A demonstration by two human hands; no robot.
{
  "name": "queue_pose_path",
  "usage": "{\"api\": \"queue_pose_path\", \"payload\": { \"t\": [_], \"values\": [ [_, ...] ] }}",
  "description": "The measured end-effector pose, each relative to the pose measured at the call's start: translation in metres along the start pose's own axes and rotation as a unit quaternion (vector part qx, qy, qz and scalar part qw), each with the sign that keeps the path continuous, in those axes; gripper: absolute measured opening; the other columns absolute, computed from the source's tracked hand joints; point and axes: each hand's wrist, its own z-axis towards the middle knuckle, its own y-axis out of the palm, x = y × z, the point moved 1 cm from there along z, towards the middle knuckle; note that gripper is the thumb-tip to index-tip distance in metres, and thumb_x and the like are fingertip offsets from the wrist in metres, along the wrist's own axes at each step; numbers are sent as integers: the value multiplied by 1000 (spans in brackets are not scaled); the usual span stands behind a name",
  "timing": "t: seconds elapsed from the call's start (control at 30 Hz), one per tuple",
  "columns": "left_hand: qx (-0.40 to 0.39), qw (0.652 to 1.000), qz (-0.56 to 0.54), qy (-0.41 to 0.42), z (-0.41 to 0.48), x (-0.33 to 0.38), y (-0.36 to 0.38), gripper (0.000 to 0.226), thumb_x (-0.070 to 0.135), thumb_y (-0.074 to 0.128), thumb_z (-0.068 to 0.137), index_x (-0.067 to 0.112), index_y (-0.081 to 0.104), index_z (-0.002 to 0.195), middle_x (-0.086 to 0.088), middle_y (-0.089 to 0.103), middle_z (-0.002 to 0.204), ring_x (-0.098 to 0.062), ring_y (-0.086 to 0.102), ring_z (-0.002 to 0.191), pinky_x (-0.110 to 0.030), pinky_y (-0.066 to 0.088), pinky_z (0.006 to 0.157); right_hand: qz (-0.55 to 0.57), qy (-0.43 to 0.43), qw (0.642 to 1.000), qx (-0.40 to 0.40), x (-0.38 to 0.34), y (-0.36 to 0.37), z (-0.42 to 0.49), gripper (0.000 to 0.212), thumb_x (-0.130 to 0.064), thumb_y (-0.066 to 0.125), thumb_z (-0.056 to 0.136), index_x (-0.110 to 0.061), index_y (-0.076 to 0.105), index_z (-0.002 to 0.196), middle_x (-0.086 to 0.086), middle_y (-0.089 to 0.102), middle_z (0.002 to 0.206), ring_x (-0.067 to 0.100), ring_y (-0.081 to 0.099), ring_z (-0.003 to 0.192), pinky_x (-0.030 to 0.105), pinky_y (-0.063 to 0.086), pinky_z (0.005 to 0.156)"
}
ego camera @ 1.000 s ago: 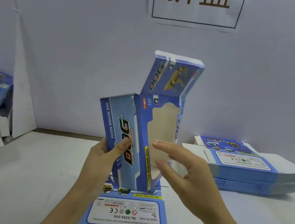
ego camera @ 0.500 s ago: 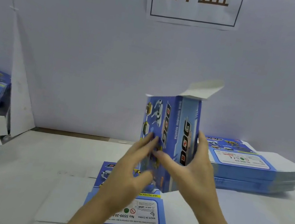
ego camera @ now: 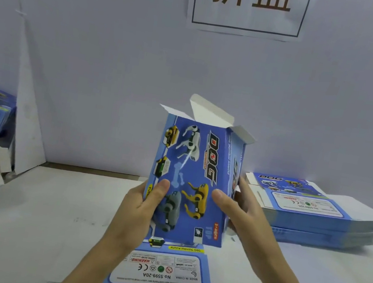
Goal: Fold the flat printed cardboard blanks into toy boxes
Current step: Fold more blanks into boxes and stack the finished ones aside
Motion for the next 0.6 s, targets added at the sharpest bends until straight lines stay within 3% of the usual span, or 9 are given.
{"api": "queue_pose_path", "payload": {
  "t": [0.13,0.23,0.3,0.37,0.43,0.6],
  "values": [
    [-31,999,22,18,0,-3,-5,37,45,58,77,22,65,105,8,74,85,-7,70,77,-16,52,59,-52,8,999,-6,2,0,-1,63,-45,75,63,-43,49,120,-14,70,108,11,70,96,23,58,66],
    [-26,998,29,40,-1,-1,-9,35,37,55,83,7,65,98,10,72,72,-3,67,64,-10,48,54,-72,3,997,-9,2,-1,0,64,-44,76,61,-51,46,118,-23,67,104,7,68,99,23,58,68],
    [-45,998,22,39,0,1,-14,48,41,66,85,1,62,112,7,74,83,-5,70,74,-12,51,59,-52,6,998,-25,0,-2,0,67,-35,77,62,-51,45,120,-20,67,106,8,67,101,22,57,67],
    [-88,996,9,18,2,1,-23,77,52,78,69,17,51,132,3,72,110,-14,69,99,-23,57,71,-28,9,999,-38,-1,-5,-1,74,-23,78,63,-45,45,126,-14,68,111,11,67,103,23,57,67],
    [-123,992,11,-19,4,2,-31,96,54,81,57,31,41,141,4,65,123,-17,64,111,-30,57,79,-6,-2,999,-49,-3,-6,-1,73,-20,80,63,-39,49,127,-7,69,114,17,67,105,26,58,70],
    [-157,985,24,-71,4,2,-44,89,47,74,55,40,41,138,10,66,121,-13,64,111,-24,56,78,8,-14,999,-49,-2,-3,-2,55,-36,78,62,-42,59,114,-8,69,116,19,68,104,24,57,73]
  ]
}}
